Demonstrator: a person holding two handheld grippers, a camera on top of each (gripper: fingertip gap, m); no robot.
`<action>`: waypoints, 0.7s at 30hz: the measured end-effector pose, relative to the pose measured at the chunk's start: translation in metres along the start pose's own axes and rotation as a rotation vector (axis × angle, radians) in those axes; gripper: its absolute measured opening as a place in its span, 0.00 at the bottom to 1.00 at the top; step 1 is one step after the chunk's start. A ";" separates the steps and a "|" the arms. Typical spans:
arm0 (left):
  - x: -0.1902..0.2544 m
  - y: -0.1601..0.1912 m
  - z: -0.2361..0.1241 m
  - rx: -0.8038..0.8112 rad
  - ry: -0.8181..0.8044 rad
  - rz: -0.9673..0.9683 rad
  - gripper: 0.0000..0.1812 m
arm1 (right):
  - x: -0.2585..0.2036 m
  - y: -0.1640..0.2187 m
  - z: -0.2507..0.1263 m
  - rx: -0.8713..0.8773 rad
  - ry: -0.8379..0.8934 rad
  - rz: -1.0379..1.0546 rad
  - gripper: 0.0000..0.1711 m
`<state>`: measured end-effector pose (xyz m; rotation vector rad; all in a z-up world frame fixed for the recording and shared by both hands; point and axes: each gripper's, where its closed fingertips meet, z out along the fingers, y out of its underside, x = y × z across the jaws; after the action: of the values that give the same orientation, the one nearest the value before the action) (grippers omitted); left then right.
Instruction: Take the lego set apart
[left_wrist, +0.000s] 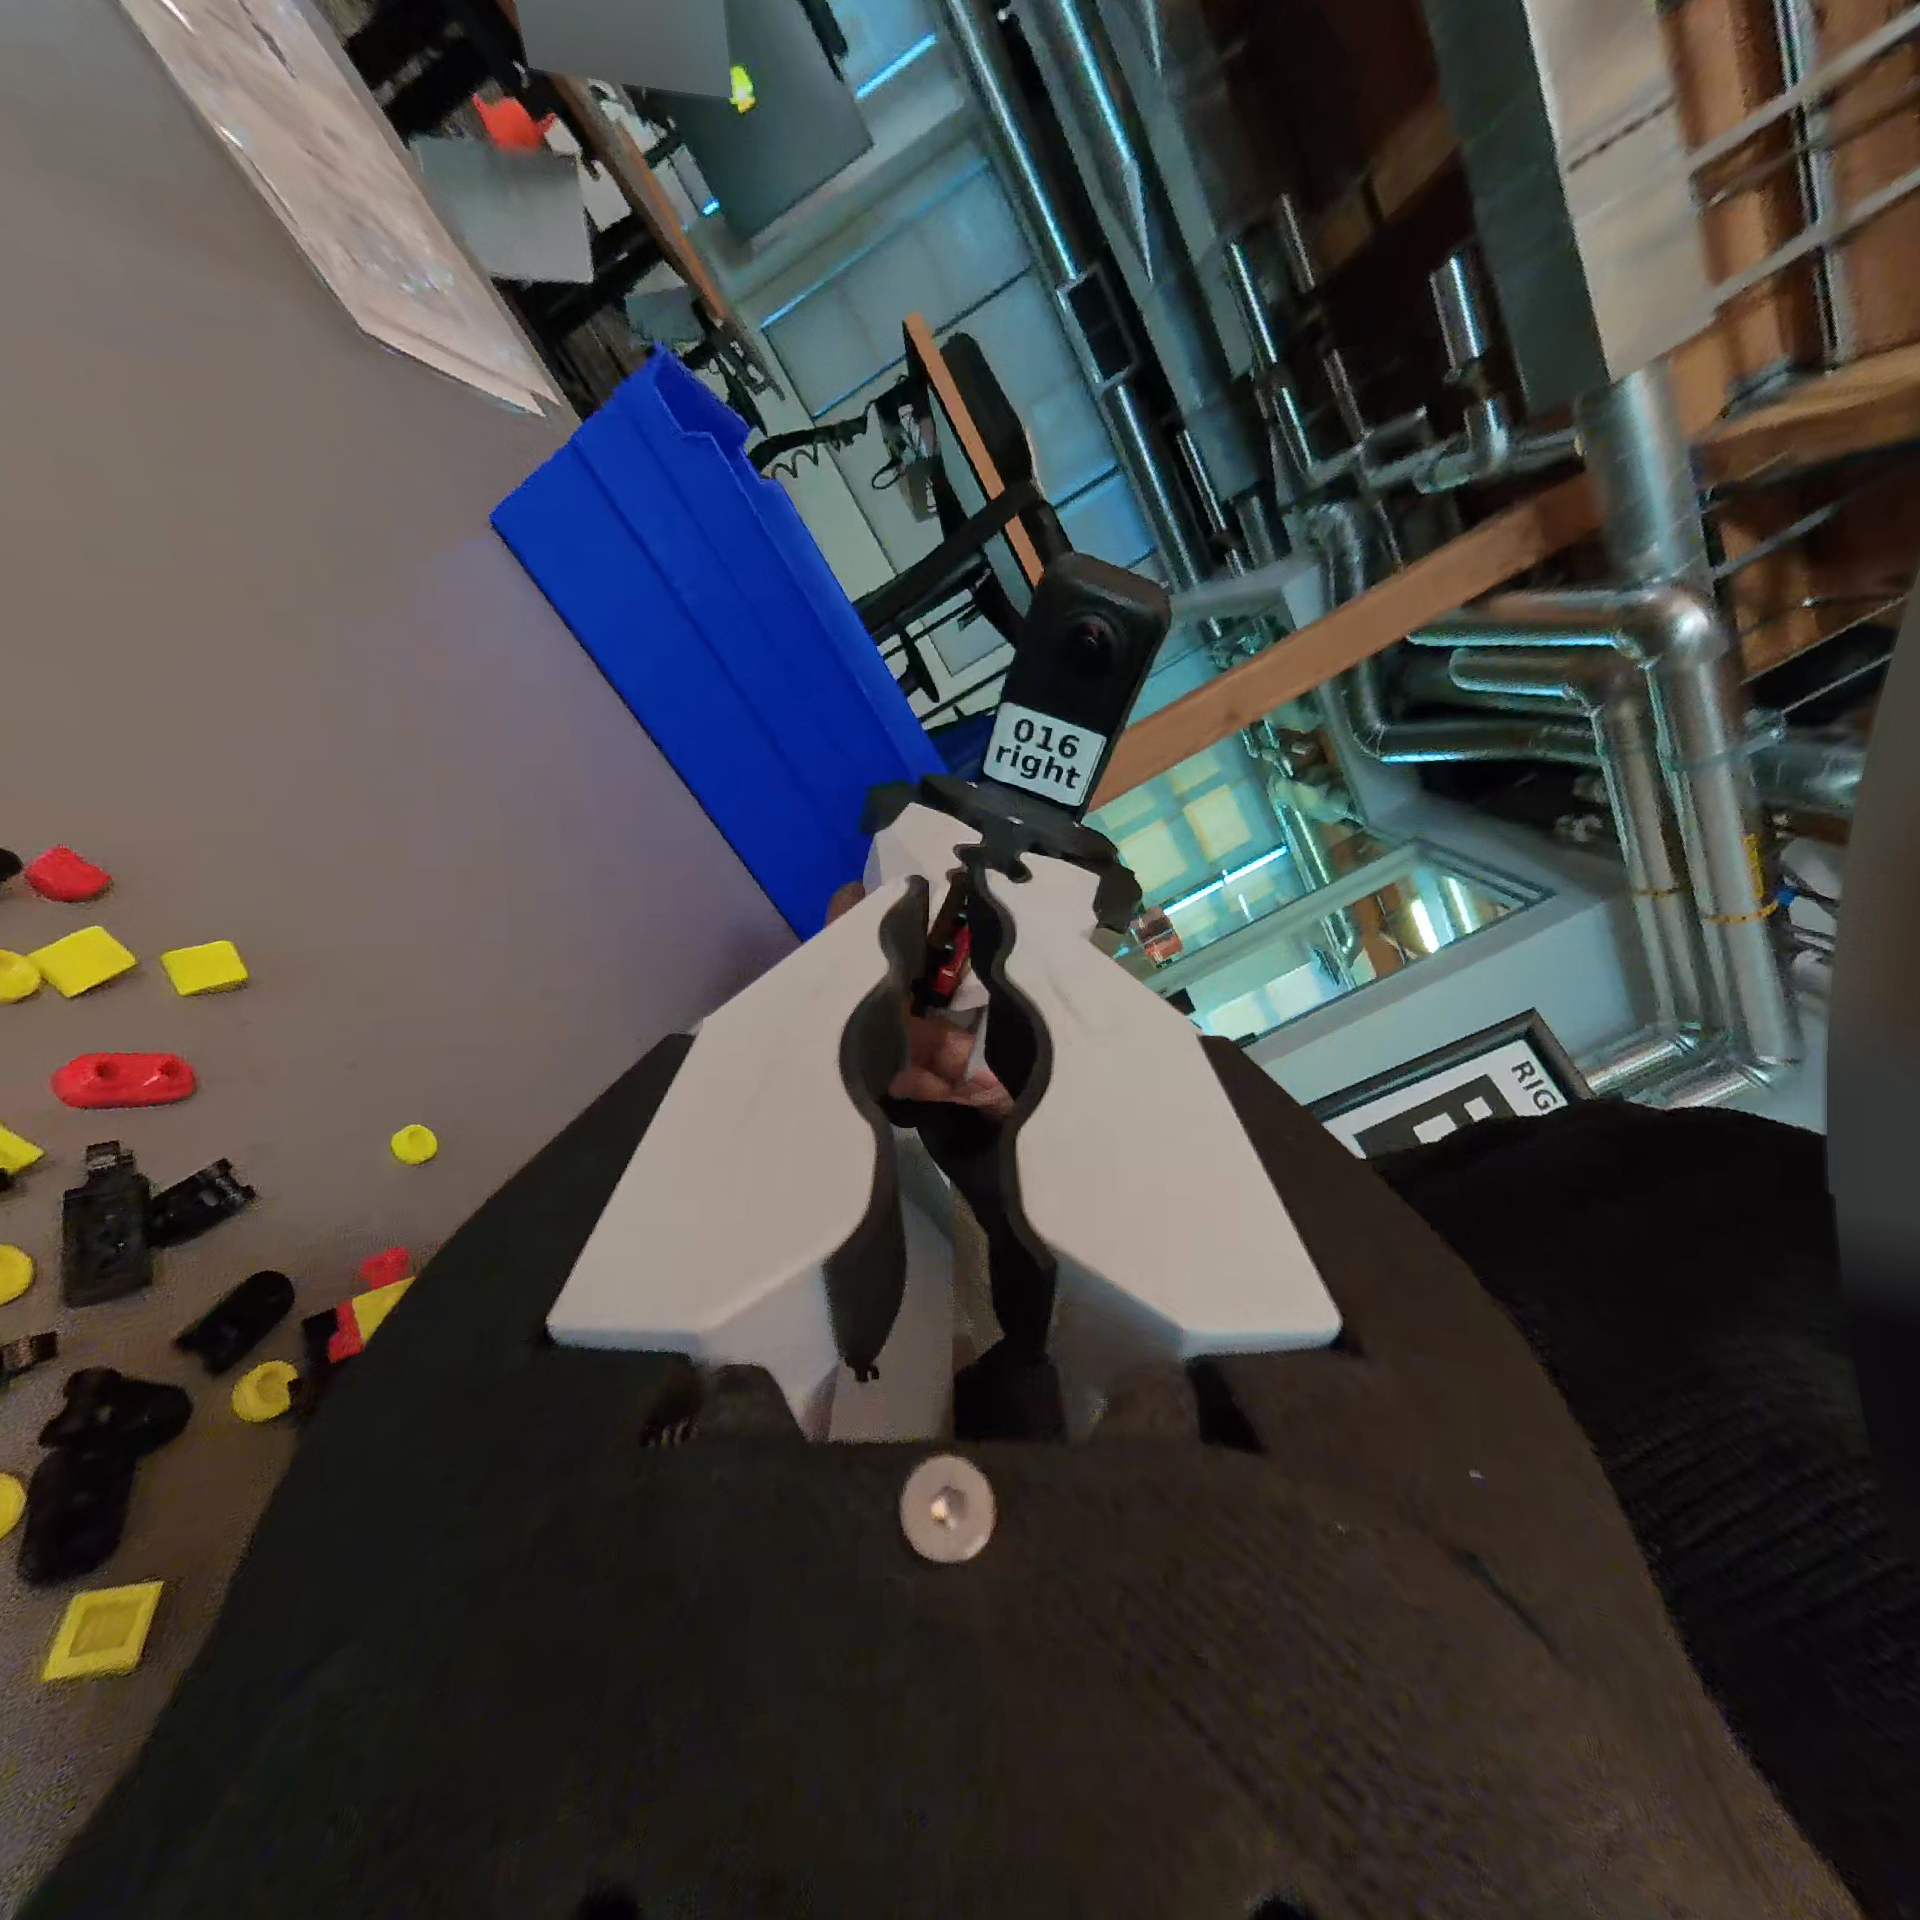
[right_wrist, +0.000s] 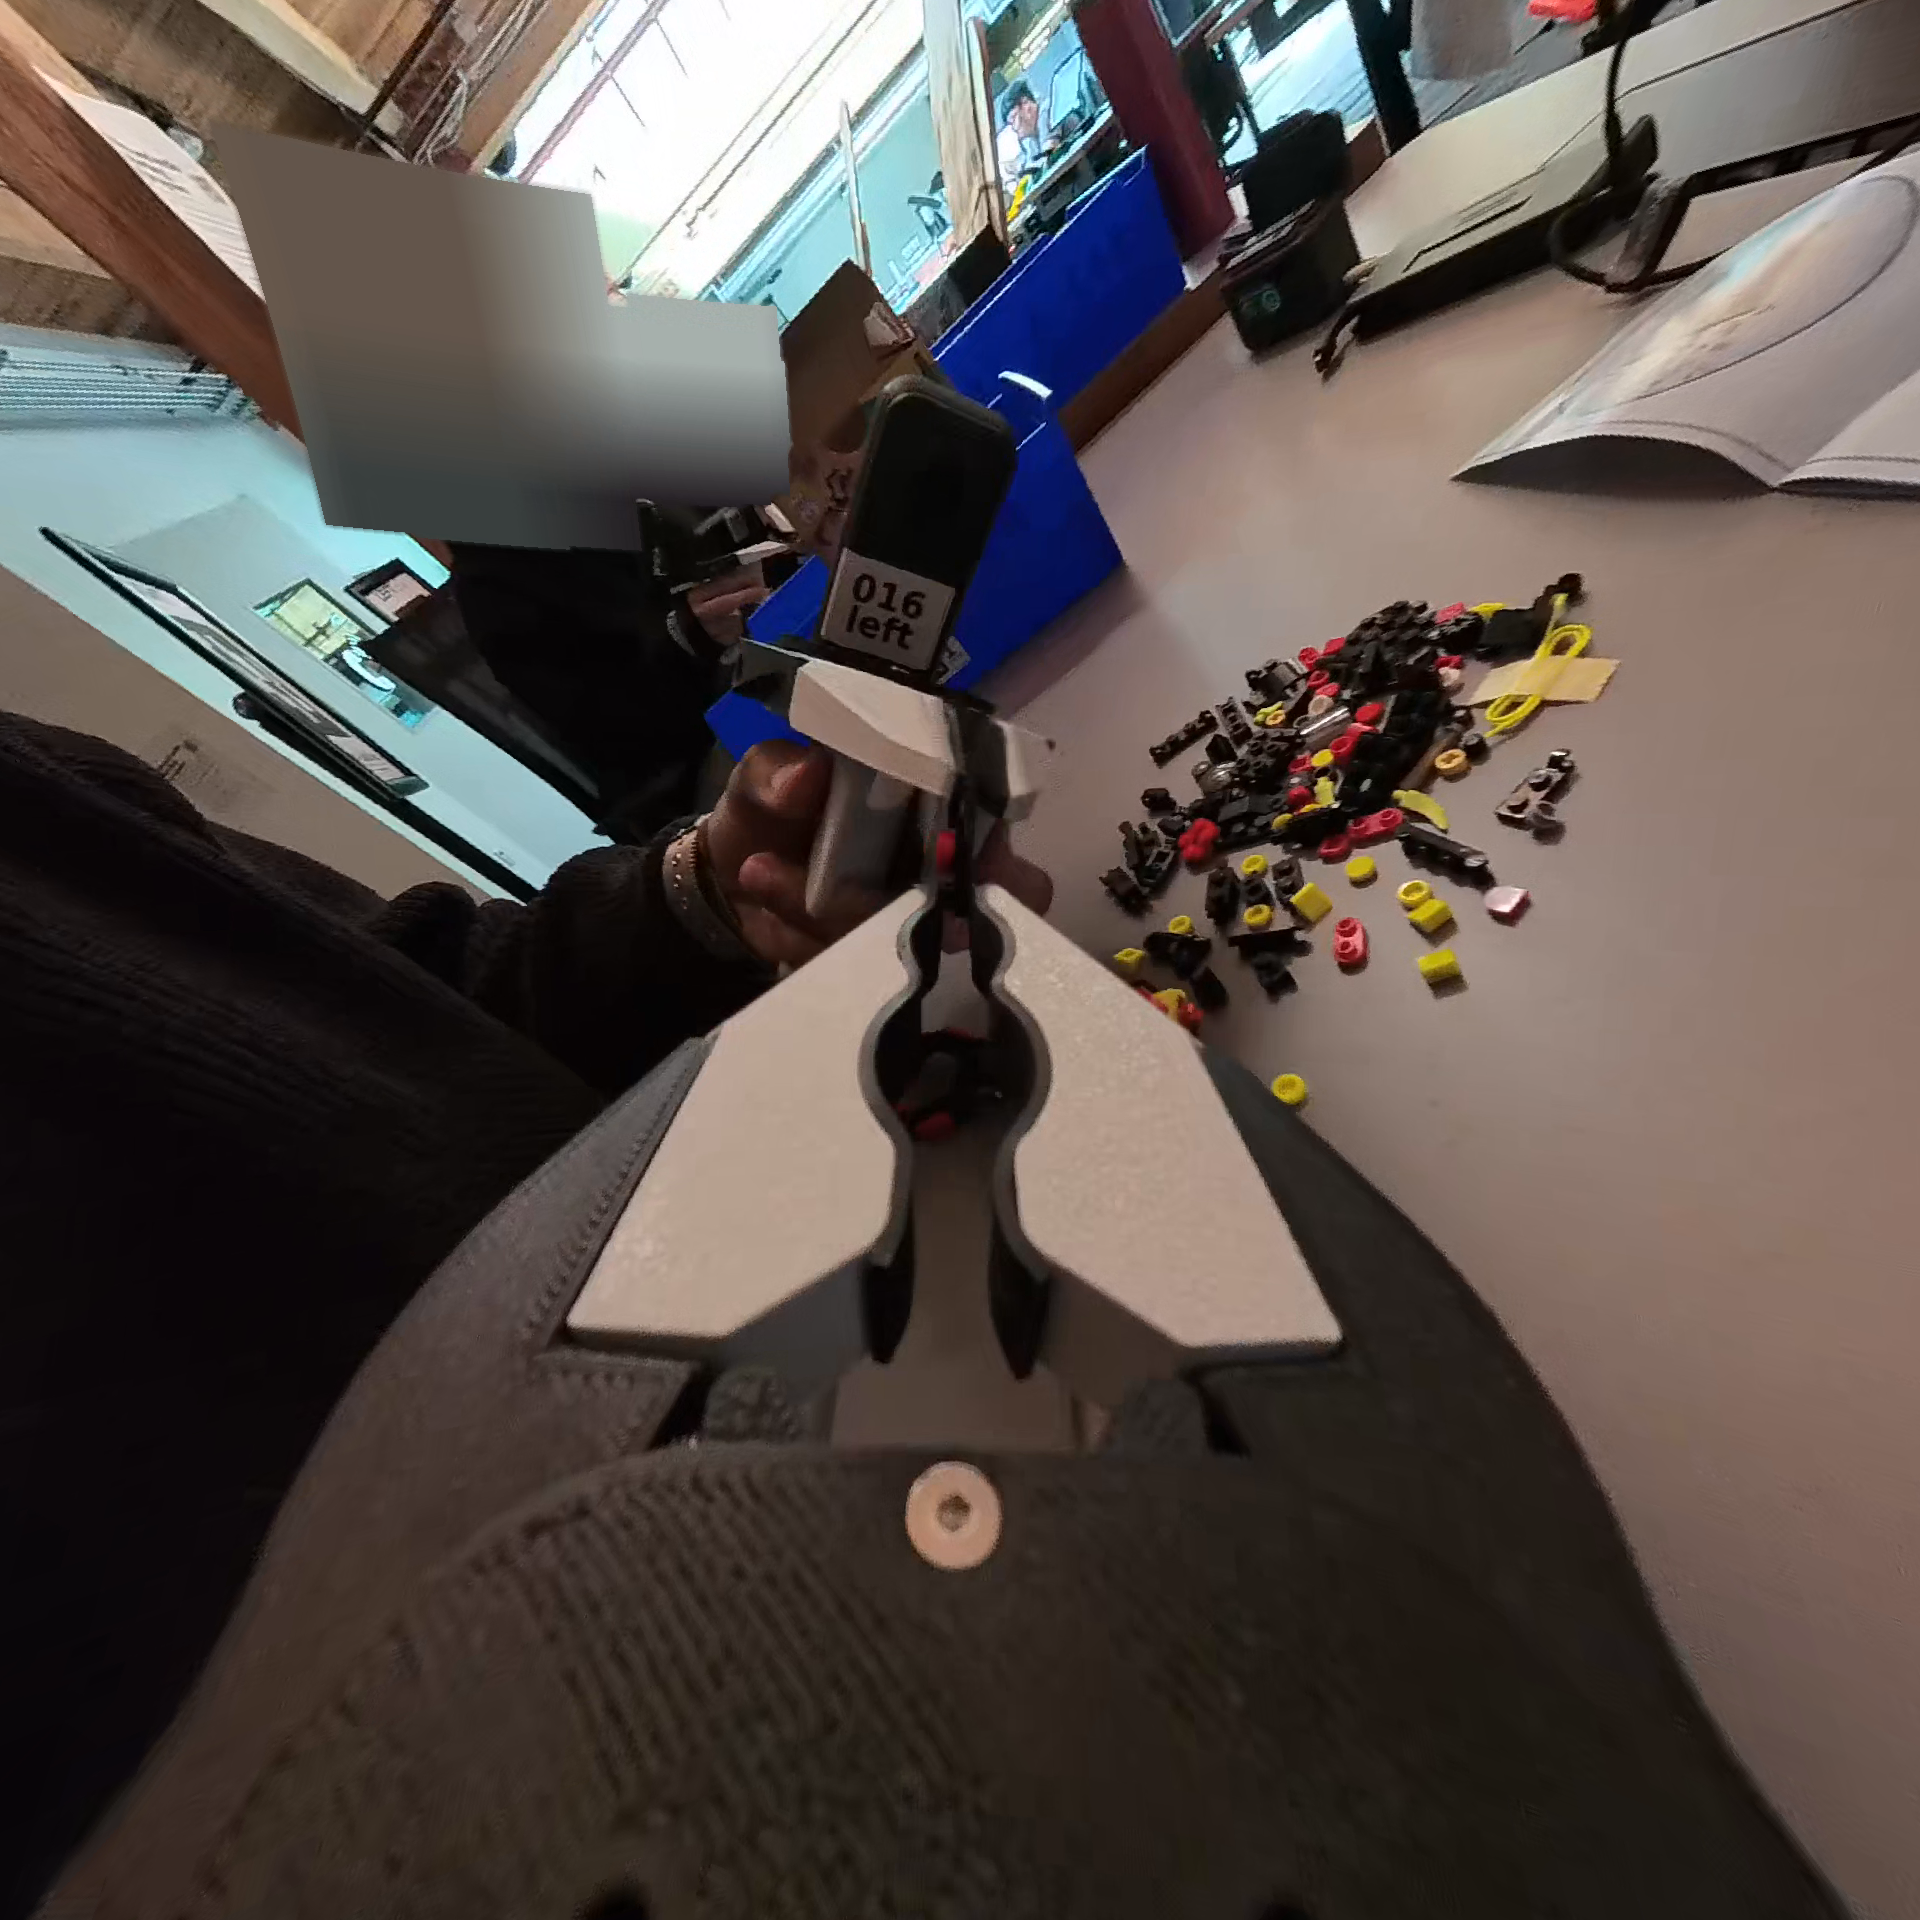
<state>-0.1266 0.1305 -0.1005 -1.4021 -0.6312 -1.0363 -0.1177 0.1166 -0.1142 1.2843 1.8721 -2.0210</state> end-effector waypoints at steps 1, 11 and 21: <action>-0.001 0.000 0.000 -0.001 -0.004 -0.005 0.02 | 0.002 0.000 -0.001 0.004 0.003 -0.001 0.02; -0.002 -0.001 -0.003 -0.006 0.015 -0.046 0.01 | 0.004 -0.012 -0.008 0.078 0.010 -0.009 0.02; -0.002 0.003 -0.005 -0.041 0.011 -0.018 0.01 | 0.002 -0.013 -0.009 0.097 -0.040 0.052 0.01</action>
<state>-0.1255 0.1260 -0.1042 -1.4277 -0.6189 -1.0755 -0.1221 0.1286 -0.1040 1.2910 1.7253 -2.1178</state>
